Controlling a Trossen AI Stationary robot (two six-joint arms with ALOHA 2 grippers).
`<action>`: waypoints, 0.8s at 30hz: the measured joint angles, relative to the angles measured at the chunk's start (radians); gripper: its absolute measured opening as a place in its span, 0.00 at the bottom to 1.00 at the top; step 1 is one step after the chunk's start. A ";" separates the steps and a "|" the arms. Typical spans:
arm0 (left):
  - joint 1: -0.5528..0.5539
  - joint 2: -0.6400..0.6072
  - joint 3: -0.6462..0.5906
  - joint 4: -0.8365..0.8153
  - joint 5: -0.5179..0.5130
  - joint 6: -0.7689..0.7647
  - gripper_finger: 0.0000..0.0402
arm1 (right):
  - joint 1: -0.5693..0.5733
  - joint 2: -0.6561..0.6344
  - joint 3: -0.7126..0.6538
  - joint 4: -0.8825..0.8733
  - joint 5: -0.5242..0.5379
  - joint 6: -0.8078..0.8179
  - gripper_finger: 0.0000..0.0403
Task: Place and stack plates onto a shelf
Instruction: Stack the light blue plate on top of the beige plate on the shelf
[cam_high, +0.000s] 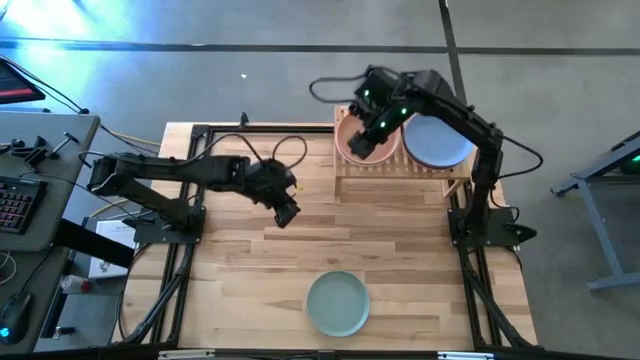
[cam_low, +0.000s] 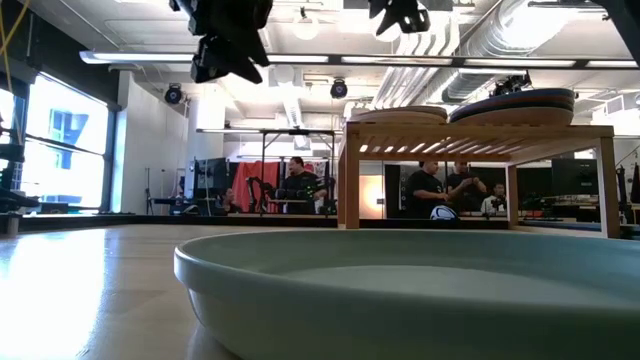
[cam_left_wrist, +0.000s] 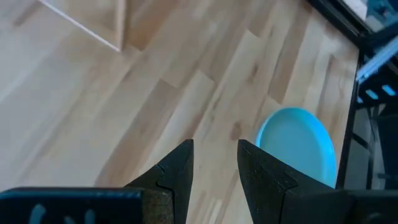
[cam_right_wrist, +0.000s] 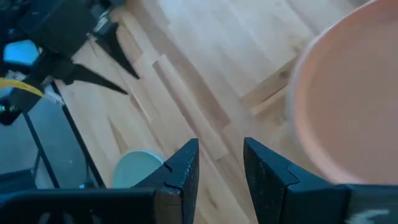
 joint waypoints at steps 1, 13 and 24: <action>-0.012 0.006 -0.001 0.004 -0.003 0.000 0.28 | 0.023 0.000 0.000 0.000 0.010 0.018 0.26; -0.108 0.044 -0.002 -0.035 -0.006 0.031 0.28 | 0.382 0.000 -0.059 0.000 0.238 0.250 0.26; -0.106 0.043 -0.002 -0.035 -0.008 0.035 0.28 | 0.642 0.001 -0.405 0.052 0.287 0.457 0.26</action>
